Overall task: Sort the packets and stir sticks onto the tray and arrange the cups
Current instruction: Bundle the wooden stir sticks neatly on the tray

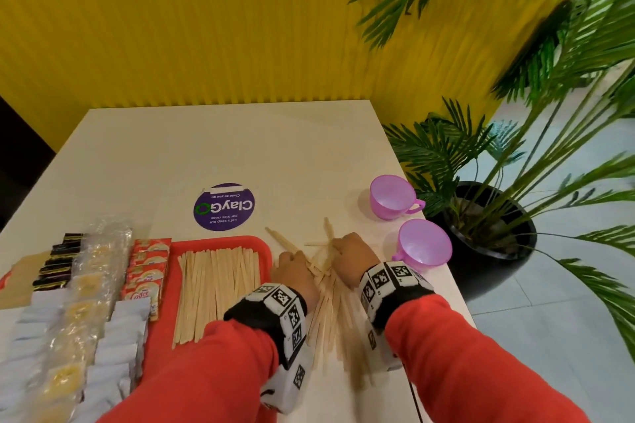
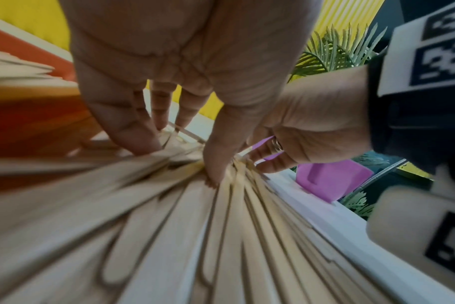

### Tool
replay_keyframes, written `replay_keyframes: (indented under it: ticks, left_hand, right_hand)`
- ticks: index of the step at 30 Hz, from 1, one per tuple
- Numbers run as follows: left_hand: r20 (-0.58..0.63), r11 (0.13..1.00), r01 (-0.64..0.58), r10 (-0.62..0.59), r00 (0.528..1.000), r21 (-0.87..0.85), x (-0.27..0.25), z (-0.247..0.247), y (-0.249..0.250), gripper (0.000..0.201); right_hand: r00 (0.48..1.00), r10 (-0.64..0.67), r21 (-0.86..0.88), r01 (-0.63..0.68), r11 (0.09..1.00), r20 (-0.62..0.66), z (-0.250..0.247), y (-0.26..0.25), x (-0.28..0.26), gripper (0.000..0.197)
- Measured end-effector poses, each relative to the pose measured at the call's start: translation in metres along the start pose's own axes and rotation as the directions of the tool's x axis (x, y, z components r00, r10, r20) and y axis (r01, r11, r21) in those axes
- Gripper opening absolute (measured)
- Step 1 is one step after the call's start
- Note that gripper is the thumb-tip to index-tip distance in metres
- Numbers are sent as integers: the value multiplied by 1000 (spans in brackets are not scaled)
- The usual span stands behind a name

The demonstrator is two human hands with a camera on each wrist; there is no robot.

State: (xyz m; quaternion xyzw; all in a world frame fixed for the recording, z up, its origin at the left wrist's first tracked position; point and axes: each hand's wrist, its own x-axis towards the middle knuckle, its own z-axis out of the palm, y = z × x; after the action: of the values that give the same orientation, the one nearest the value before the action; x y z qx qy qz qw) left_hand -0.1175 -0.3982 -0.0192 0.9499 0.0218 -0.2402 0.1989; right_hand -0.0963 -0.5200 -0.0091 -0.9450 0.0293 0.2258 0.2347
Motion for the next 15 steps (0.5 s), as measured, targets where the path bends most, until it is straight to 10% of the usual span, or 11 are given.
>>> replay_keyframes:
  ticks: [15]
  left_hand:
    - [122,975,3,24,992,-223,-18,-13,0,46]
  right_hand:
    - [970,242,-75,-240,968,24,17,-7,-25,73]
